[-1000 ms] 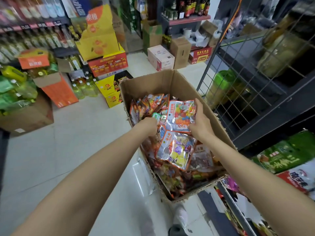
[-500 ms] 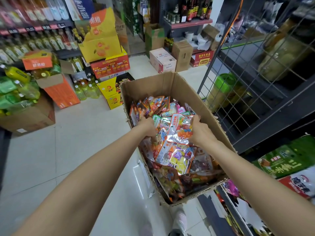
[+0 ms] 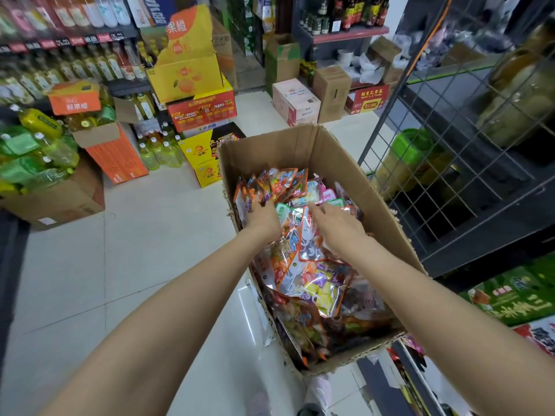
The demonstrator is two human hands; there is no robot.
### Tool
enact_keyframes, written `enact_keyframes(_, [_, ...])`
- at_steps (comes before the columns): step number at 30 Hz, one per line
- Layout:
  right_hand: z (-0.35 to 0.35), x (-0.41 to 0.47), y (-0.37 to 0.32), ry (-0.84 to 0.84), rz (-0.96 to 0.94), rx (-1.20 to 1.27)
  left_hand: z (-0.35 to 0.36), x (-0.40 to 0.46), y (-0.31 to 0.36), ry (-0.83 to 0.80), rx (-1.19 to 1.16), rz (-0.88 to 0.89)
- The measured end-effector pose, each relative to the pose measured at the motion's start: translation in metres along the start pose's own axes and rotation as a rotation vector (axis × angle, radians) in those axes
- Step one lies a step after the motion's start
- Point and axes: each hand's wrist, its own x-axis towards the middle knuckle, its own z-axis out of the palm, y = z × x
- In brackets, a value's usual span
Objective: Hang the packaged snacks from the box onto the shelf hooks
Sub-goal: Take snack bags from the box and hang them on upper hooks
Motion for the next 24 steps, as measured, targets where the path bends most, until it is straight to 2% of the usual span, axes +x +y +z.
enact_keyframes(6, [0.0, 0.003, -0.009, 0.151, 0.137, -0.111, 0.001, -0.005, 0.005, -0.032, 0.0, -0.032])
enact_keyframes(10, [-0.002, -0.003, 0.005, 0.118, 0.24, -0.017, -0.004, -0.017, 0.012, -0.106, 0.064, -0.013])
enact_keyframes(13, [-0.004, -0.01, 0.023, 0.08, 0.289, 0.128, -0.006, -0.025, 0.01, -0.037, 0.144, 0.015])
enact_keyframes(19, [-0.015, -0.018, 0.037, 0.076, 0.251, 0.272, -0.015, -0.03, 0.003, -0.181, 0.244, 0.148])
enact_keyframes(21, [-0.019, -0.018, 0.041, 0.051, 0.209, 0.374, -0.019, -0.03, 0.003, -0.155, 0.172, 0.181])
enact_keyframes(24, [-0.034, -0.024, 0.045, 0.026, 0.105, 0.564, -0.034, -0.033, 0.01, -0.059, 0.055, 0.337])
